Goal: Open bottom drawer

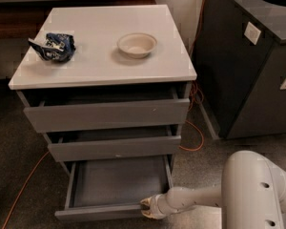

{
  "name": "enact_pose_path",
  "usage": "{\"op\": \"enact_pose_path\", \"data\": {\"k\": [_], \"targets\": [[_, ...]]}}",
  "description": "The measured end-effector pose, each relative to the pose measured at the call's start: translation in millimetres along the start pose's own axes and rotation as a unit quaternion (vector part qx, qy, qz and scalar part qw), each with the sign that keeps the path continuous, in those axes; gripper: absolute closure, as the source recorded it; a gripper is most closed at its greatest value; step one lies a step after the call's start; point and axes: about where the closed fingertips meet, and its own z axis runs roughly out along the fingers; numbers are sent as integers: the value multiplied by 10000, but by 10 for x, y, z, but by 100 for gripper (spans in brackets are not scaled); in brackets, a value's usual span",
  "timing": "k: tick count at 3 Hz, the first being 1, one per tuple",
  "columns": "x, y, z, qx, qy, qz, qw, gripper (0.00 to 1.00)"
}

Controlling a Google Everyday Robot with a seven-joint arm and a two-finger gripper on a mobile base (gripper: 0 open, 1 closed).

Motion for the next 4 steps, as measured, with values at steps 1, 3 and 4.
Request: {"op": "enact_pose_path", "data": {"k": [1, 3, 4], "targets": [[-80, 250, -25, -81, -14, -71, 9999, 100], [-122, 353, -38, -145, 32, -100, 9998, 74], [-150, 340, -54, -132, 1, -127, 9998, 51]]}}
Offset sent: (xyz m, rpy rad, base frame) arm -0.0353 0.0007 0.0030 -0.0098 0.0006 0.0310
